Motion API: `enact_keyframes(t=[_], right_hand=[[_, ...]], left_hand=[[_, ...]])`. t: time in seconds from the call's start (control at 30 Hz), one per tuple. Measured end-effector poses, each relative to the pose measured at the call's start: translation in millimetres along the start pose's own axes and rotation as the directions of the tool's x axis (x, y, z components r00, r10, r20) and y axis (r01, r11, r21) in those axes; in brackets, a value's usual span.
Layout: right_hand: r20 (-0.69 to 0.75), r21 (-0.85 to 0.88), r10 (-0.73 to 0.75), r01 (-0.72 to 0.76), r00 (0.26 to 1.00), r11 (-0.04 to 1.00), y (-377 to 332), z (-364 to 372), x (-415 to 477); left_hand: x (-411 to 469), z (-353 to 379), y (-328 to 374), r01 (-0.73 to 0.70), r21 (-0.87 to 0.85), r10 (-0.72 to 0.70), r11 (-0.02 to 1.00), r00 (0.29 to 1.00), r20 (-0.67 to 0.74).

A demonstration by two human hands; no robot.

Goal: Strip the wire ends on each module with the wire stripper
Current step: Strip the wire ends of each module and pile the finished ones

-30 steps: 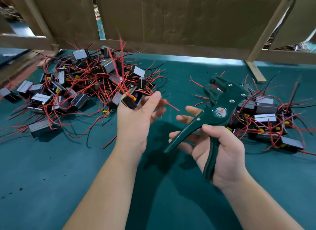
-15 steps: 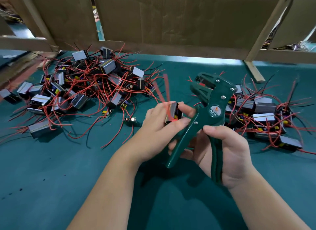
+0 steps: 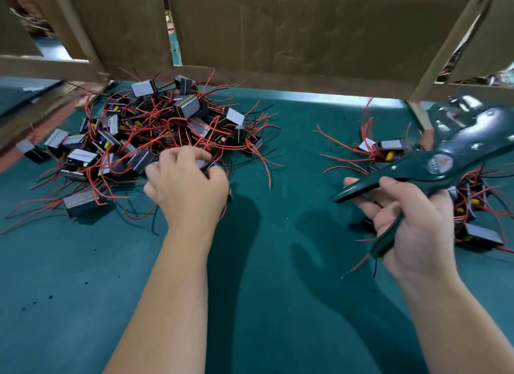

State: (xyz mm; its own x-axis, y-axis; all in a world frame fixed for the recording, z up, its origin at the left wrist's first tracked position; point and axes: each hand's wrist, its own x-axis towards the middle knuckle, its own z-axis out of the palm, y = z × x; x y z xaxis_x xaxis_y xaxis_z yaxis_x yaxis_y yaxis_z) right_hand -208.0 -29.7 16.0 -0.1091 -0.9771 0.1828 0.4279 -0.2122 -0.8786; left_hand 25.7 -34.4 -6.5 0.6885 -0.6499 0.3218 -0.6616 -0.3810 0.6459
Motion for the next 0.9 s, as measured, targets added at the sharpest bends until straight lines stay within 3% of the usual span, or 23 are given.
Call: enact_keyframes(t=[0.1,0.23,0.33,0.43,0.53,0.67,0.73,0.83,0.9], right_hand=[[0.026,-0.014,0.034,-0.034,0.999,0.999,4,3,-3],[0.026,-0.073,-0.026,0.028,0.999,0.997,5,4,-9],[0.021,-0.085,-0.119,0.120,0.993,0.989,5,2,-9],[0.048,-0.119,-0.224,0.228,0.973,0.966,-1,-2,-8],[0.218,-0.130,-0.208,0.240,0.953,0.962,-2,1,-14],[0.392,-0.131,-0.033,0.091,0.919,0.987,5,7,-23],[0.409,-0.167,-0.009,0.085,0.912,0.982,5,7,-25],[0.339,-0.197,-0.101,0.175,0.935,0.965,1,4,-26],[0.279,-0.214,-0.176,0.240,0.944,0.947,0,3,-23]], left_hand=[[6,8,-12,0.047,0.095,-0.055,0.994,0.995,0.084],[12,14,-16,0.015,0.101,-0.020,0.995,0.999,0.044],[13,13,-18,0.042,0.039,-0.041,0.998,0.999,-0.015],[11,8,-14,0.030,-0.151,-0.046,0.988,0.994,-0.100],[7,-2,-4,-0.195,-0.414,0.107,0.889,0.968,-0.225],[-6,-3,9,-0.483,-0.444,0.402,0.755,0.875,-0.268],[-11,2,14,-0.550,-0.462,0.498,0.696,0.833,-0.240],[-14,8,18,-0.641,-0.412,0.629,0.648,0.755,-0.187],[-15,11,18,-0.634,-0.398,0.635,0.663,0.758,-0.149]])
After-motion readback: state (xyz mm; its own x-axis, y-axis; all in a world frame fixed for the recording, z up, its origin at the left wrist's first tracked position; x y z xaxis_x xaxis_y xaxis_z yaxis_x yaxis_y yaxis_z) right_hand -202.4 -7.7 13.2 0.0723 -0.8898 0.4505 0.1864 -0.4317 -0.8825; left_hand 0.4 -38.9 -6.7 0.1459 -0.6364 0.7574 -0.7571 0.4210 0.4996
